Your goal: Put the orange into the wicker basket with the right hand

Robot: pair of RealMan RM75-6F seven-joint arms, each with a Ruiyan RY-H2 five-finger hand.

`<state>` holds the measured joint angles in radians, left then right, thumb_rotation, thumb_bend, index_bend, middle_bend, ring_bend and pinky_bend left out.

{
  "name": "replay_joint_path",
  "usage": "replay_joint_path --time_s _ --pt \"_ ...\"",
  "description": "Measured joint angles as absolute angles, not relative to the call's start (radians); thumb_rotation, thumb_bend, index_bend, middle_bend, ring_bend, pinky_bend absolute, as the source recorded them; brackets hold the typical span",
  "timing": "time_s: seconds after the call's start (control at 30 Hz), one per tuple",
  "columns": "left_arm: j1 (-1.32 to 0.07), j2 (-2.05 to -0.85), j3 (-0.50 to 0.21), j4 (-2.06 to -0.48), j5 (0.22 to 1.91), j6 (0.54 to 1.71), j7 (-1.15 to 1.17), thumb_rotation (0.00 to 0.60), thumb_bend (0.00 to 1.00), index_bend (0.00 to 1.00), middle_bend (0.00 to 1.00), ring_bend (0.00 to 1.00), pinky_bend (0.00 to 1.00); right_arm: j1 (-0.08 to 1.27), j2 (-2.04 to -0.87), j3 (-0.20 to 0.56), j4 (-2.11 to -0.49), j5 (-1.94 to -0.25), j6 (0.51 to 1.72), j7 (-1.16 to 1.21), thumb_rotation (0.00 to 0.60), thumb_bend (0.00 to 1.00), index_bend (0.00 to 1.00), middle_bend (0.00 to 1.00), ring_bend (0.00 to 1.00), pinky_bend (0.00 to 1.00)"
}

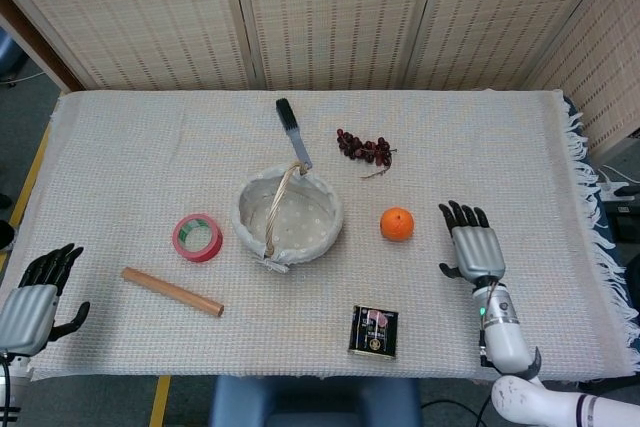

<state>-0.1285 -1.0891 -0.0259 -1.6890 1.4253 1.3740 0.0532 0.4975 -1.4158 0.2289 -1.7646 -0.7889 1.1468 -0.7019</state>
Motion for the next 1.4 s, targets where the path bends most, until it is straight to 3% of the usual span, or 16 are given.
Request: replay_joint_path --time_s 0.23,0.67,0.73,0.8,0.87,0.93,1.1,1.4 --pt "-0.130 -1.086 -0.027 -1.691 1.419 1.369 0.044 0.600 0.38 0.00 0.00 0.00 0.07 0.620 -1.574 0.267 -1.645 -0.672 1.146 -0.775 0.600 0.12 0.00 0.00 0.00 0.03" --pt "-0.130 -1.078 -0.024 -1.704 1.409 1.355 0.030 0.600 0.38 0.00 0.00 0.00 0.07 0.739 -1.734 0.297 -1.448 -0.578 1.133 -0.822 0.600 0.12 0.00 0.00 0.00 0.04" --pt "-0.130 -1.077 -0.025 -1.705 1.409 1.355 0.028 0.600 0.38 0.00 0.00 0.00 0.07 0.752 -1.765 0.304 -1.409 -0.582 1.127 -0.807 0.600 0.13 0.00 0.05 0.05 0.13" --pt "-0.130 -1.076 -0.025 -1.704 1.407 1.354 0.024 0.600 0.38 0.00 0.00 0.00 0.07 0.761 -1.789 0.309 -1.376 -0.599 1.127 -0.780 0.600 0.16 0.01 0.25 0.26 0.35" --pt "-0.130 -1.074 -0.025 -1.703 1.405 1.352 0.019 0.600 0.38 0.00 0.00 0.00 0.07 0.766 -1.815 0.310 -1.348 -0.635 1.135 -0.749 0.600 0.21 0.03 0.49 0.54 0.60" --pt "-0.130 -1.072 -0.026 -1.703 1.403 1.351 0.014 0.600 0.38 0.00 0.00 0.00 0.07 0.767 -1.832 0.304 -1.336 -0.673 1.148 -0.722 0.600 0.23 0.05 0.57 0.62 0.68" --pt "-0.130 -1.071 -0.025 -1.706 1.406 1.352 0.016 0.600 0.38 0.00 0.00 0.00 0.07 0.748 -1.816 0.284 -1.364 -0.722 1.183 -0.706 0.600 0.25 0.09 0.62 0.67 0.75" --pt "-0.130 -1.073 -0.025 -1.711 1.402 1.350 0.023 0.600 0.38 0.00 0.00 0.00 0.07 0.711 -1.711 0.314 -1.544 -0.791 1.235 -0.639 0.600 0.25 0.15 0.62 0.68 0.75"
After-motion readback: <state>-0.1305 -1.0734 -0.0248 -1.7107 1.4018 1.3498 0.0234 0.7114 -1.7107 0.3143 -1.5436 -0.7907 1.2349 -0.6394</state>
